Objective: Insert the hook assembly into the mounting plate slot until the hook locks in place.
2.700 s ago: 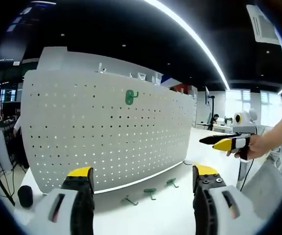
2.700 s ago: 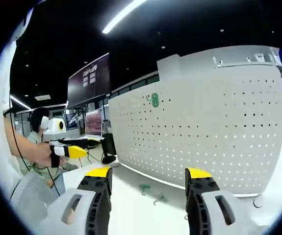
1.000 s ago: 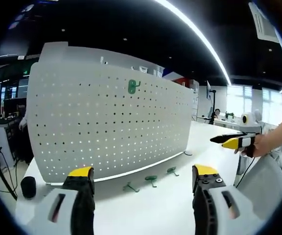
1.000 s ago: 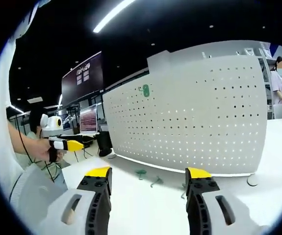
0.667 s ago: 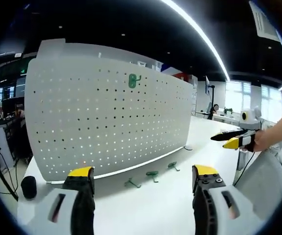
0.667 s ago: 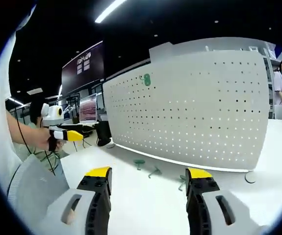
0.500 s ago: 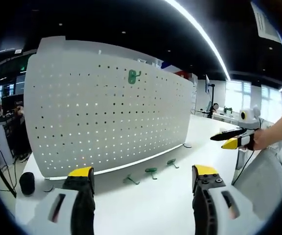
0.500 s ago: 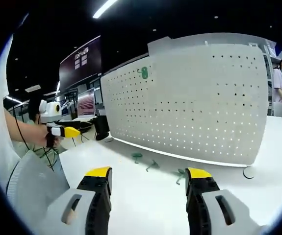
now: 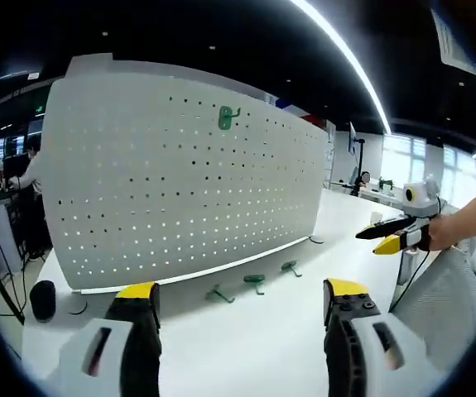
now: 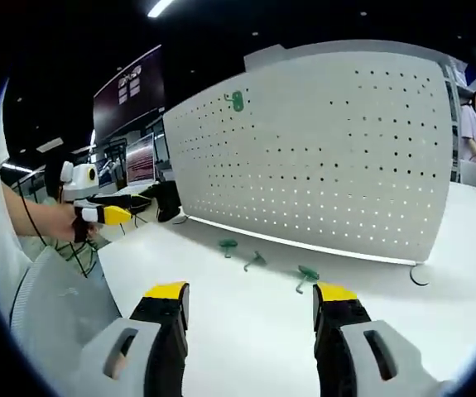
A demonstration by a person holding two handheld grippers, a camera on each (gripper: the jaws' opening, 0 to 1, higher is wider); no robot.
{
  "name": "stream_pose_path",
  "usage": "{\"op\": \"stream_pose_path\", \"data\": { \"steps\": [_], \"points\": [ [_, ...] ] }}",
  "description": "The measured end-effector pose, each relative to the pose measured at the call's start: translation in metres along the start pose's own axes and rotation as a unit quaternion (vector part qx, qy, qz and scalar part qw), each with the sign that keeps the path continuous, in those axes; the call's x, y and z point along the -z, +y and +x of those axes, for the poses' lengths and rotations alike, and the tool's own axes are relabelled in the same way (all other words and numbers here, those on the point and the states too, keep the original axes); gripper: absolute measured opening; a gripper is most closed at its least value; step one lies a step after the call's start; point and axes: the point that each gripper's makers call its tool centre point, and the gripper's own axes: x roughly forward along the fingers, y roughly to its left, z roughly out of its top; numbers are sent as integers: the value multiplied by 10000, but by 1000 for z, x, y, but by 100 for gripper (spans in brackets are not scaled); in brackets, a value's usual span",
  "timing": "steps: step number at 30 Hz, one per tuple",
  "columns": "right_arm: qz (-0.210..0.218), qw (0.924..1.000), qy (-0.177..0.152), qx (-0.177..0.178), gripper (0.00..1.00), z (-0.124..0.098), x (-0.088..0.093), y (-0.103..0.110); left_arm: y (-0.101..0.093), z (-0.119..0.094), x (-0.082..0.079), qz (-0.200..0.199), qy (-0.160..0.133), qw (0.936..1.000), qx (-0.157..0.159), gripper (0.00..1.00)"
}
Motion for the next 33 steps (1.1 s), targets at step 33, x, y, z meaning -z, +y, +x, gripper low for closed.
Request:
{"op": "stream_pose_path", "data": {
  "steps": [33],
  "points": [
    [-142,9998,121,28,55,-3,5,1,8,47,17,1791,1768,9594,1278,77]
  ]
}}
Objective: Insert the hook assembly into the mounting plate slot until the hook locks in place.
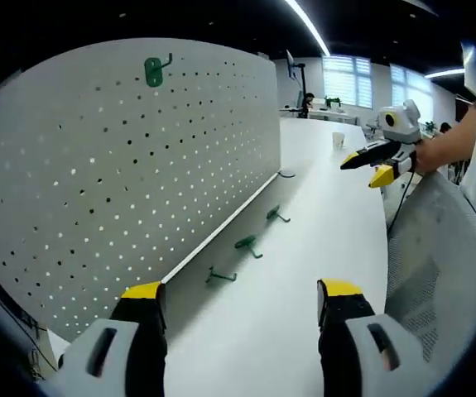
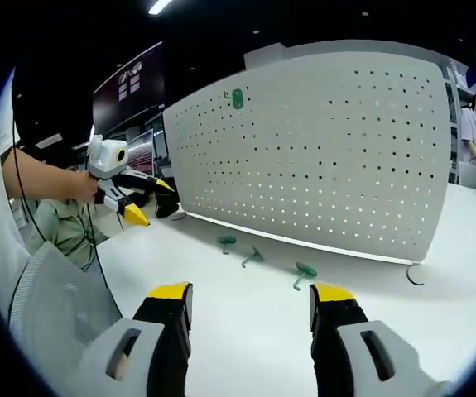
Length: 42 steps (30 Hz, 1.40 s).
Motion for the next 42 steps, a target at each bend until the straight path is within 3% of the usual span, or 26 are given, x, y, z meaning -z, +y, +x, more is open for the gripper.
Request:
{"op": "stream_pose_path", "data": {
  "steps": [3,18,42],
  "points": [
    [-91,10000,41,3,55,1,1,1,-1,7,7,217,263,9993,122,77],
    [-112,9999,111,-41,55,3,4,2,-3,31,19,582,893,9916,729,75],
    [-128,9997,201,-2,55,2,8,0,-11,66,32,1018,1458,9756,1291,72]
  ]
}}
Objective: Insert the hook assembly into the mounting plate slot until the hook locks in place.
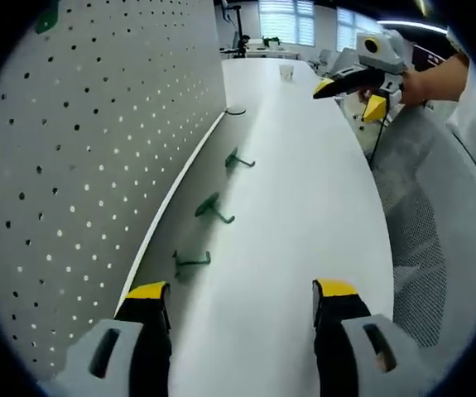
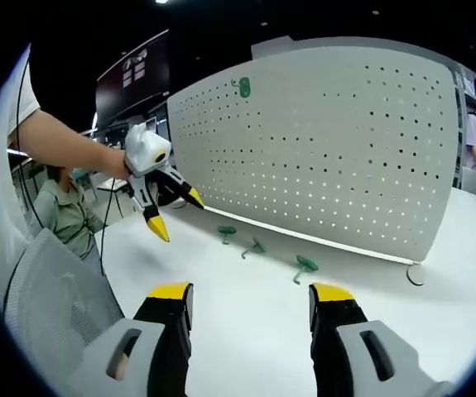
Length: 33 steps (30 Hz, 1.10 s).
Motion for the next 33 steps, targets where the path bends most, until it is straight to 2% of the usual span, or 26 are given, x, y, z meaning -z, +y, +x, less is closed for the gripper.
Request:
{"op": "stream_pose_path", "data": {
  "steps": [7,12,33],
  "points": [
    [-8,10000,41,-7,55,1,2,0,11,9,-2,76,135,9999,30,71],
    [-19,10000,57,-12,55,2,2,0,19,16,2,238,342,9991,-4,70],
    [4,9999,101,33,55,2,5,-3,36,45,10,283,711,9969,201,67]
  ]
}}
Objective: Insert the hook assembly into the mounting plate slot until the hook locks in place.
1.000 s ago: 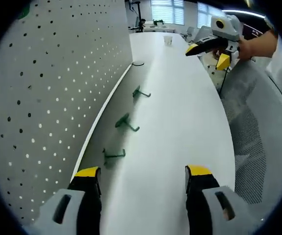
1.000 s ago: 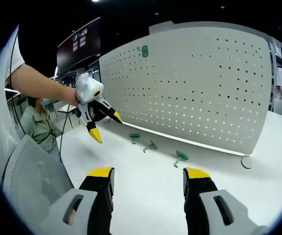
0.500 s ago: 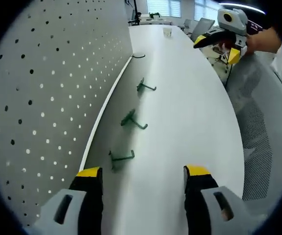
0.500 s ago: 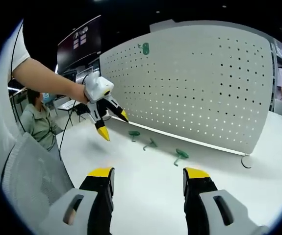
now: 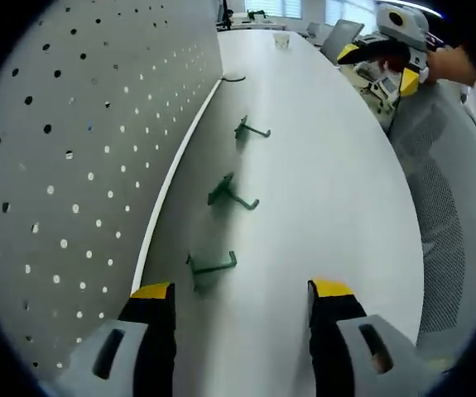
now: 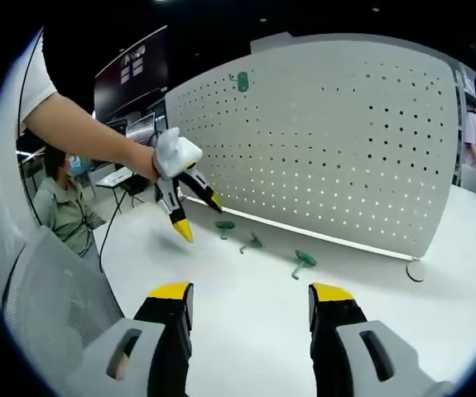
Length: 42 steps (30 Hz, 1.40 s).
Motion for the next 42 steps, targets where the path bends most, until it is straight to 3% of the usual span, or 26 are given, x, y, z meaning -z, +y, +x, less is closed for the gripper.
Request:
{"op": "stream_pose_path", "data": {
  "steps": [14,24,42],
  "points": [
    [122,9999,-41,52,55,0,-1,-3,5,20,1,20,274,9994,212,65],
    [212,9997,-59,118,55,-2,-1,-7,10,30,8,-190,407,9986,273,63],
    [291,9995,-6,157,53,-1,2,-9,26,29,4,-666,212,9976,7,44]
  ]
}}
